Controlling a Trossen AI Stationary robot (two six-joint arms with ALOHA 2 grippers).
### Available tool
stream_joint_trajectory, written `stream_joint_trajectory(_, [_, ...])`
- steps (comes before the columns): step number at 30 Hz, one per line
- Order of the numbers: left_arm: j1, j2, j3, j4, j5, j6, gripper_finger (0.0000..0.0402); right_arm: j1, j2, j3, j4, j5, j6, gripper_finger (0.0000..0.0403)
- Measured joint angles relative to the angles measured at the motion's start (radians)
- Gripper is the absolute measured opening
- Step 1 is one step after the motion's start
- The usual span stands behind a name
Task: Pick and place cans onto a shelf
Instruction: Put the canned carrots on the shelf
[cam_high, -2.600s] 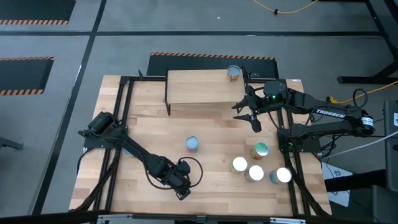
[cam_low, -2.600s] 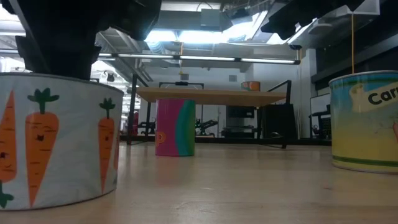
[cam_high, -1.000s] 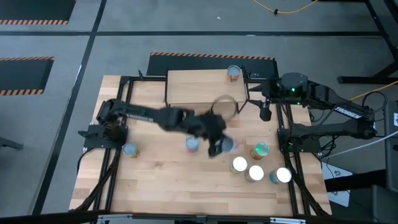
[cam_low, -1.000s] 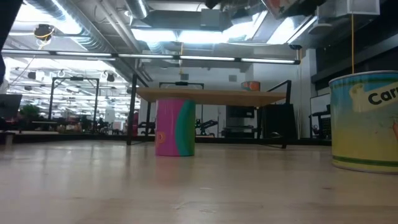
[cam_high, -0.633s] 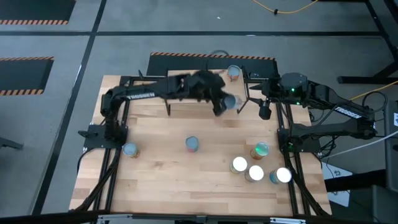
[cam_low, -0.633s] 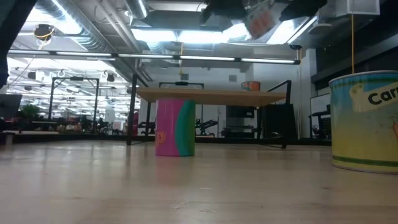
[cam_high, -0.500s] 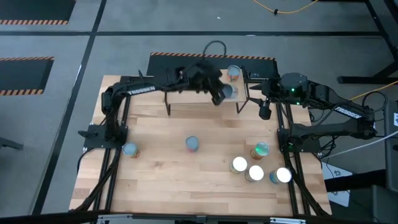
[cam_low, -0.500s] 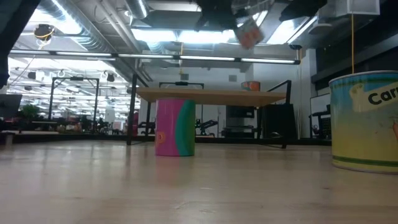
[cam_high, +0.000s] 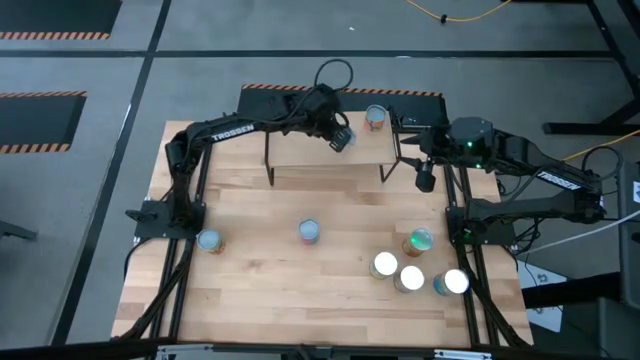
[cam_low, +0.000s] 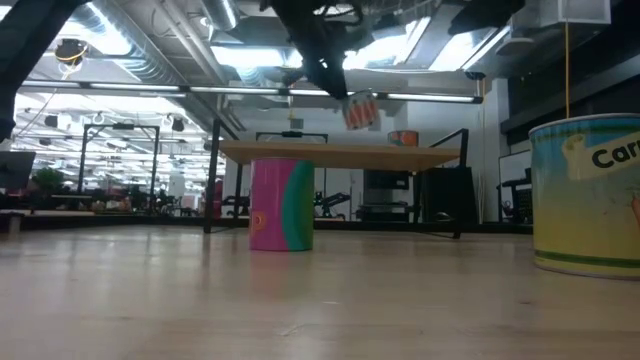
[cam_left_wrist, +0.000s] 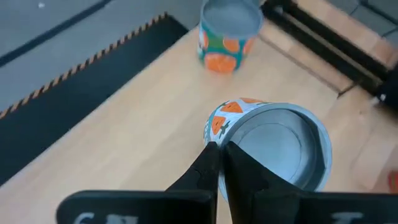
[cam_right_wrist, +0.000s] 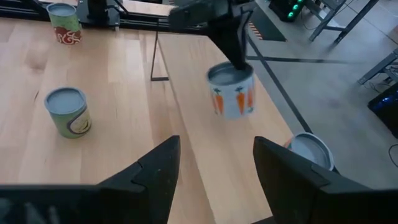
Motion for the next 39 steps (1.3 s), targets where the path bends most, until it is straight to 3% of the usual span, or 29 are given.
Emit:
stream_joint_trajectory(3, [0.001,0.017,-0.002,-0.055,0.007,-0.001,0.0006,0.001,0.006,0.0,0.0,0.0,0.0,0.0208])
stream_joint_trajectory(23, [0.0,0.046,-0.003,-0.014,0.005,-0.002,0.0073,-0.004,0.041,0.0,0.002,-0.001,0.0,0.0208])
stream_joint_trajectory(29, [0.0,0.046,0.027,-0.012,0.005,0.026,0.0075,-0.005,0.054,0.0,0.001,-0.001,0.0,0.0208])
stream_joint_trajectory(39, [-0.015,0.043,0.135,-0.26,0.003,0.06,0.0072,-0.005,0.055,0.0,-0.01,-0.001,0.0,0.0208])
